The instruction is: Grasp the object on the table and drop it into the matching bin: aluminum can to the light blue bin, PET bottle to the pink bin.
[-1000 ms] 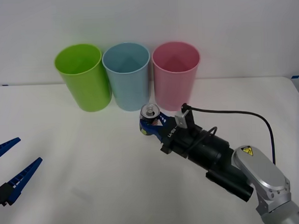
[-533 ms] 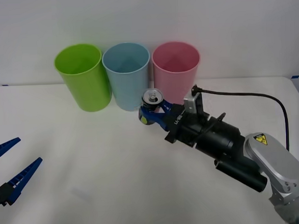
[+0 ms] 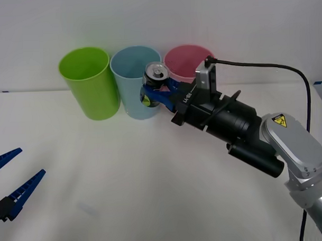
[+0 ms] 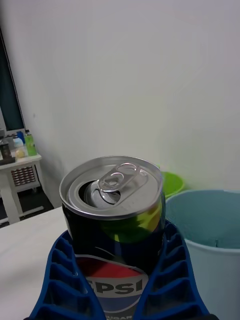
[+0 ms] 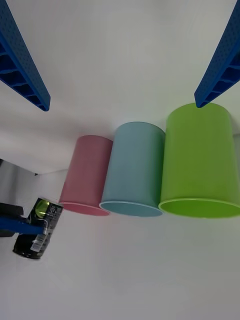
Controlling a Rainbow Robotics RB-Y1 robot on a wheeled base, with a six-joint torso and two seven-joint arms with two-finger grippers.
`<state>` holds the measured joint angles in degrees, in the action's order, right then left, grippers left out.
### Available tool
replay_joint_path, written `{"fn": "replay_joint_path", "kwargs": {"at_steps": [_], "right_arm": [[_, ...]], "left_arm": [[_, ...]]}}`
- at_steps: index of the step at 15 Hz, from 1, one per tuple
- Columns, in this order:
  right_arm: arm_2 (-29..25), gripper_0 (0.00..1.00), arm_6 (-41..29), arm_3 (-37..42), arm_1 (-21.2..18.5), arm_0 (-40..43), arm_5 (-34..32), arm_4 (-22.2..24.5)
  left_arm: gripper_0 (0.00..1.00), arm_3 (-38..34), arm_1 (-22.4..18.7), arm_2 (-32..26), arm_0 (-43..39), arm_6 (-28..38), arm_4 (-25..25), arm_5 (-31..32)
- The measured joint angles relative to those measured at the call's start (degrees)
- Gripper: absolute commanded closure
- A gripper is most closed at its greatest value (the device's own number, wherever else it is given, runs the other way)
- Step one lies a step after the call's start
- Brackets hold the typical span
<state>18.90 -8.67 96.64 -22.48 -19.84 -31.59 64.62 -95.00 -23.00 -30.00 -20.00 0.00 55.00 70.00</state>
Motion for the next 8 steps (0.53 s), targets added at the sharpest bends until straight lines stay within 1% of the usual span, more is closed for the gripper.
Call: {"fn": "replay_joint_path", "kwargs": {"at_steps": [2,4,8], "right_arm": [[0.06,1.00,-0.20,-1.99,0.53,-2.98,0.59,0.06],[0.08,1.00,-0.20,-5.04,2.34,-6.26,1.78,0.49],[0.00,1.00,-1.22,-9.65,6.78,-10.73,8.19,5.65]], "left_arm": [[0.00,0.00,0.00,0.00,0.00,0.00,0.00,0.00],[0.00,0.00,0.00,0.00,0.00,0.00,0.00,0.00],[0.00,0.00,0.00,0.00,0.00,0.00,0.00,0.00]]}}
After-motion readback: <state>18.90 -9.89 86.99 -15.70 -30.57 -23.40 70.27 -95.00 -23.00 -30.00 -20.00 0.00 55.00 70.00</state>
